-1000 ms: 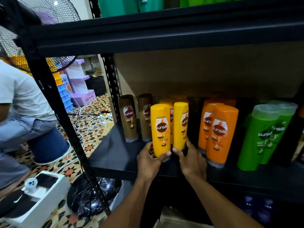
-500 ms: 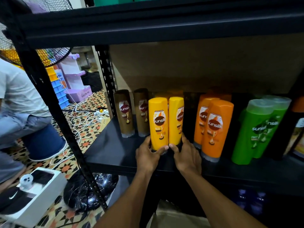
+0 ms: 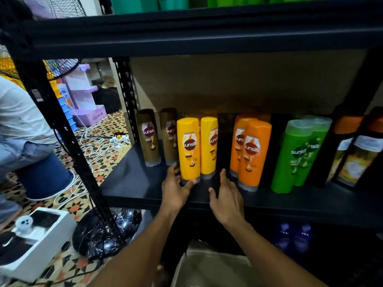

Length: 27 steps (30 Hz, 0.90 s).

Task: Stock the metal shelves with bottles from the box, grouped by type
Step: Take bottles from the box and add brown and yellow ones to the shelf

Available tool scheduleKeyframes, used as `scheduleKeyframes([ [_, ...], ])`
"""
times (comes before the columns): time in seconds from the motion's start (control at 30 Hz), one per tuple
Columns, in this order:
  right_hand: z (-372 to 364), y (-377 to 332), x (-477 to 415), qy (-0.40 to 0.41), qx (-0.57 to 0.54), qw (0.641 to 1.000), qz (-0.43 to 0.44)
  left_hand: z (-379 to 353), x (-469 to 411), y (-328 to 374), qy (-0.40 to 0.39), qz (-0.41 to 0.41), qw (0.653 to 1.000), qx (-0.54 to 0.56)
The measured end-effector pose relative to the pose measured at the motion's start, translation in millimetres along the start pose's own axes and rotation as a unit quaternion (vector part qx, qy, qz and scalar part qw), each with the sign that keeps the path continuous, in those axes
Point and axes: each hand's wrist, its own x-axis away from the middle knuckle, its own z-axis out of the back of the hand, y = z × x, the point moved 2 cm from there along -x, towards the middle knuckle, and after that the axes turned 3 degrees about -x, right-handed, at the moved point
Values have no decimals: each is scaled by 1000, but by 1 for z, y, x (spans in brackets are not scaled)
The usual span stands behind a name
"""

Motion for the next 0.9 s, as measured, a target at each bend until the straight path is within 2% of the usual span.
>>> scheduleKeyframes([
  [0.1,15,18,51,30,-92,993,72,2,34,4,45,-24,999,-1],
  [0.13,20,20,58,48,-115,985,119,7,40,6,83,-63,994,-17],
  [0.2,29,43,91,82,-127,976,160,6,78,7,137,-142,977,-75],
  [0.23,35,56,96,88,-125,974,165,6,87,12,145,-180,968,-103],
  [0.33,41,117,146,54,-105,990,81,-13,140,-13,71,-226,957,-170],
  [0.47,37,192,191,-27,-49,998,-34,-46,186,-67,-65,-163,965,-197],
  [0.57,24,227,203,-86,-34,991,-97,-70,205,-107,-122,-88,965,-214],
  [0.67,1,255,209,-138,-28,983,-121,-87,218,-152,-171,1,963,-210],
  [0.77,-30,281,211,-194,4,968,-160,-106,231,-198,-234,111,941,-218],
  [0.87,-64,304,207,-266,69,942,-193,-128,251,-289,-271,246,903,-224],
  [0.9,-73,312,205,-274,86,939,-190,-133,256,-300,-272,268,896,-228],
])
